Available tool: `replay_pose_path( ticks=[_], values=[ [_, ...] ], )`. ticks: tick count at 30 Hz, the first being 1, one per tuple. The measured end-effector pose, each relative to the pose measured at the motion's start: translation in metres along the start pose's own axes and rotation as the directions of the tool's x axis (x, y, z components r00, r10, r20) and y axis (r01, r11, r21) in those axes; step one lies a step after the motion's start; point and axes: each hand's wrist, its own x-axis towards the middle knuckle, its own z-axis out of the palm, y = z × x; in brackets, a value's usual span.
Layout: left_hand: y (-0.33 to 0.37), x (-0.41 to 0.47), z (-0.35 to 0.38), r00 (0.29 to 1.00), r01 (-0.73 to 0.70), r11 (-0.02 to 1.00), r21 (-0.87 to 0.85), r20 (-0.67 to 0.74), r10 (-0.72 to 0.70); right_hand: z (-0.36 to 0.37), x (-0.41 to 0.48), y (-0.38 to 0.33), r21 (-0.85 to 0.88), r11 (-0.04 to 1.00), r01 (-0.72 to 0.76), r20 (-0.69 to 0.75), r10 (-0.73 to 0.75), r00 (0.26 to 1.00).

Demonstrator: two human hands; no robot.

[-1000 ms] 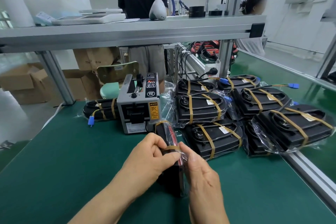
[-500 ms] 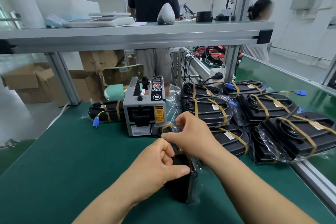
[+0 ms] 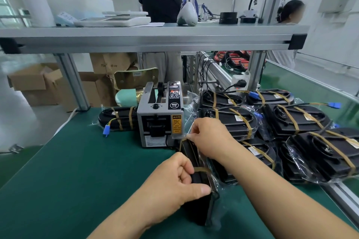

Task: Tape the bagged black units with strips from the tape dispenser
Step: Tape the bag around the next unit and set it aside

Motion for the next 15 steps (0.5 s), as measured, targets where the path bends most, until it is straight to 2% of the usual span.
replay_pose_path(
  ticks=[2, 4, 9, 12, 14, 15],
  values=[
    [0.0, 0.0, 0.0, 1.0, 0.005, 1.0, -0.005, 0.003, -0.005, -0.002, -0.002, -0.001, -0.152, 0.987, 0.045, -0.01, -0.047, 0.999],
    [0.0, 0.001, 0.0, 1.0, 0.009, 1.0, 0.007, 0.005, -0.009, -0.003, -0.007, -0.003, -0.21, 0.975, 0.077, -0.015, -0.082, 0.997],
    [0.001, 0.001, 0.001, 1.0, -0.004, 1.0, 0.027, 0.006, 0.004, -0.012, -0.01, -0.002, -0.198, 0.978, 0.064, 0.082, -0.049, 0.995],
    [0.002, 0.002, 0.001, 1.0, -0.008, 0.999, 0.033, 0.012, 0.008, -0.011, -0.007, 0.0, -0.182, 0.981, 0.072, 0.093, -0.056, 0.994],
    [0.002, 0.001, 0.0, 1.0, -0.005, 1.0, 0.022, 0.016, 0.005, -0.01, -0.005, 0.005, -0.084, 0.995, 0.048, 0.12, -0.038, 0.992],
    [0.002, 0.001, -0.001, 1.0, -0.004, 1.0, 0.017, 0.017, 0.004, -0.008, -0.004, 0.009, 0.024, 1.0, 0.012, 0.144, -0.015, 0.99]
  ],
)
